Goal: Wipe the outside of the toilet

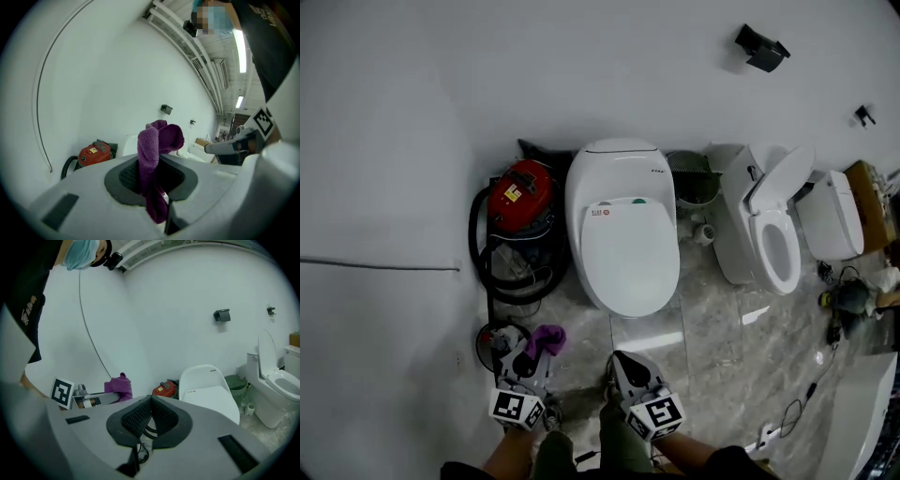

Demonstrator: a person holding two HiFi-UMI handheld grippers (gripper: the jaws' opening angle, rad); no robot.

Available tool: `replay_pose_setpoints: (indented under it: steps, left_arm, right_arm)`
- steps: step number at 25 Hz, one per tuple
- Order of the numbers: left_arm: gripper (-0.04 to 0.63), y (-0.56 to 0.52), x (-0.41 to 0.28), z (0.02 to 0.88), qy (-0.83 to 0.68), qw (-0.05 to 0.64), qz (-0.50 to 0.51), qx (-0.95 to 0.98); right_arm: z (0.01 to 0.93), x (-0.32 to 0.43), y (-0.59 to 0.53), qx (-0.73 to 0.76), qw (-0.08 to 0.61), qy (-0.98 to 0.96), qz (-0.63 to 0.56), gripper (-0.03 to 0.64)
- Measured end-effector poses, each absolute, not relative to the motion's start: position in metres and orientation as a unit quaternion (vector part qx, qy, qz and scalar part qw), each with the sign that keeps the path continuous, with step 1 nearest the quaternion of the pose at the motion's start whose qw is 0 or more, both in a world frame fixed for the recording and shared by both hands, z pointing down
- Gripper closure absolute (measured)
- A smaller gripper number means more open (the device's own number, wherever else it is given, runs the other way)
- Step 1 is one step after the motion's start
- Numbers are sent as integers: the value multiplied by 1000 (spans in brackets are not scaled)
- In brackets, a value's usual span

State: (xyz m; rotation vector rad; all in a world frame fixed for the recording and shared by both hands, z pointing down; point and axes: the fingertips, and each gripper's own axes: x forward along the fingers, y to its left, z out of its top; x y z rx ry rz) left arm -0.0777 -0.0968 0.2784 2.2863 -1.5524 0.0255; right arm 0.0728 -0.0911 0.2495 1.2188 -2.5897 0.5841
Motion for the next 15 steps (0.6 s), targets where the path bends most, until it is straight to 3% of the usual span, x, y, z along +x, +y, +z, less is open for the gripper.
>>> replay_pose_setpoints:
  steps: [15]
  left_arm:
    - [543, -27, -99, 147, -522, 135, 38, 842]
  right_arm:
    - [134, 65, -27, 459, 102, -871, 142, 618]
